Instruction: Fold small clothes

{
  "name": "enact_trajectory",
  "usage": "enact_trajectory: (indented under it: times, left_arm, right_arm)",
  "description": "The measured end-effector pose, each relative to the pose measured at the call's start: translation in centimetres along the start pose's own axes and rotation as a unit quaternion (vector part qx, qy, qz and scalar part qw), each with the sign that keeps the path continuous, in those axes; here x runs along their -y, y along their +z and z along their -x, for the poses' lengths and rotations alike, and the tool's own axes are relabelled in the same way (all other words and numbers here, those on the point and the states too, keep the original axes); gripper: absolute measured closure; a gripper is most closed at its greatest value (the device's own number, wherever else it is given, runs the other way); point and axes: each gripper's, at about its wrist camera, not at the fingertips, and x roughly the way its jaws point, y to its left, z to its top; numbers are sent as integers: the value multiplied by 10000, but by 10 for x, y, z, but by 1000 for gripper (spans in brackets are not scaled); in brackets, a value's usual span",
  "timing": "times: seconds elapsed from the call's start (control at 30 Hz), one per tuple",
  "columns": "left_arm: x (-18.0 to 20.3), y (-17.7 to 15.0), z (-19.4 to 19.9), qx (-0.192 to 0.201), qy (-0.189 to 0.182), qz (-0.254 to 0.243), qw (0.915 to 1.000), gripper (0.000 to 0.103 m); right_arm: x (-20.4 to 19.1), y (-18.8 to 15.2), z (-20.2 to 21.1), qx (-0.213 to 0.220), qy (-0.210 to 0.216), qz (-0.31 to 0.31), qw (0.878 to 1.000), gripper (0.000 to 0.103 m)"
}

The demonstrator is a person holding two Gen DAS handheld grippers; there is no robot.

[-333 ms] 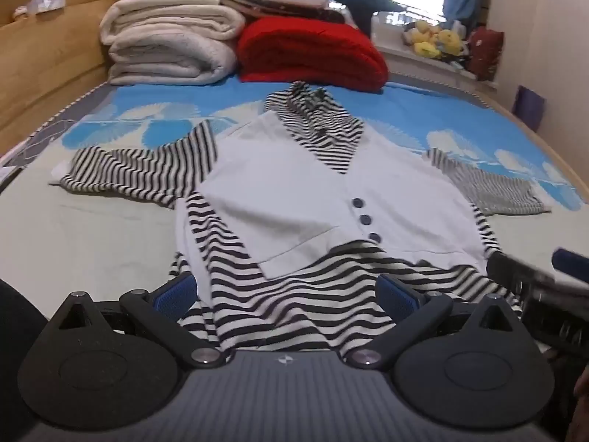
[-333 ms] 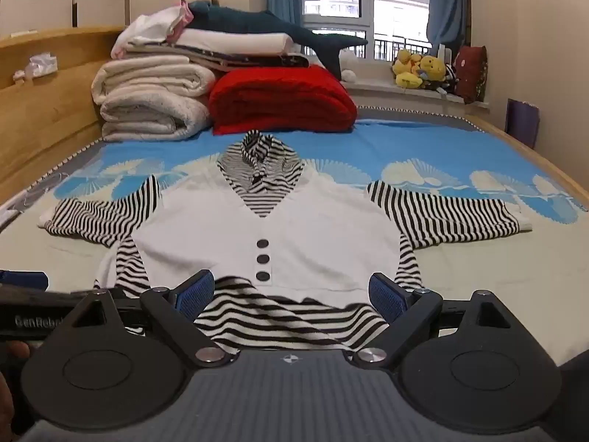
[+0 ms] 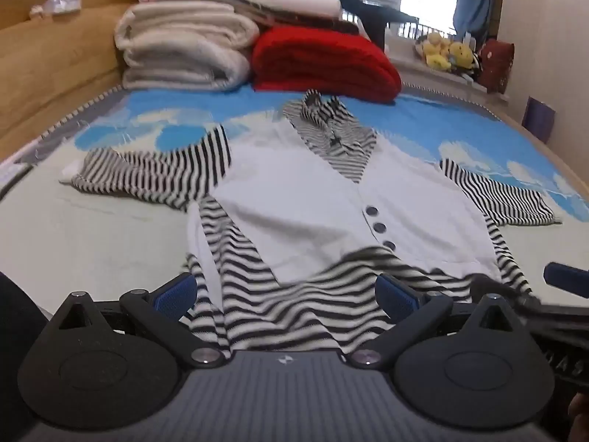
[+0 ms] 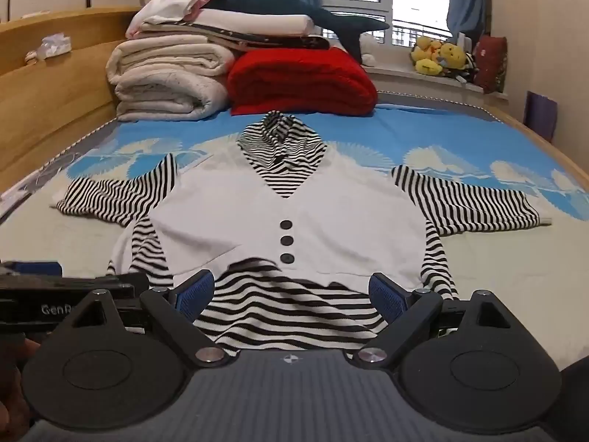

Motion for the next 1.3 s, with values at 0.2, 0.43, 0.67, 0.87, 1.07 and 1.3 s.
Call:
enact_trajectory:
  times: [0.2, 0.43, 0.67, 0.87, 1.07, 1.3]
  left_arm:
    - [-6, -2, -2, -26, 10, 16, 10000, 0]
    - [-4, 0, 2, 16, -134, -46, 9999, 2]
    - [-4, 2, 1, -14, -156, -78, 9998, 2]
    - [-4, 2, -1, -69, -114, -81, 9999, 2]
    - [-6, 3, -2, -111, -123, -39, 9999, 2]
    - [-7, 3, -2, -115, -126, -33, 9998, 2]
  right_arm:
    - [-6, 6, -3, -166, -38, 127, 9998, 12]
    - [-4, 5, -8, -183, -54, 65, 9998, 12]
    - [-2, 6, -7, -174, -23, 56, 9998, 12]
    - [-3, 6, -7, -186, -12, 102, 9998, 12]
    - [-5, 7, -8, -190, -4, 120, 9997, 12]
    - [-5, 7, -8, -194, 1, 124, 9997, 12]
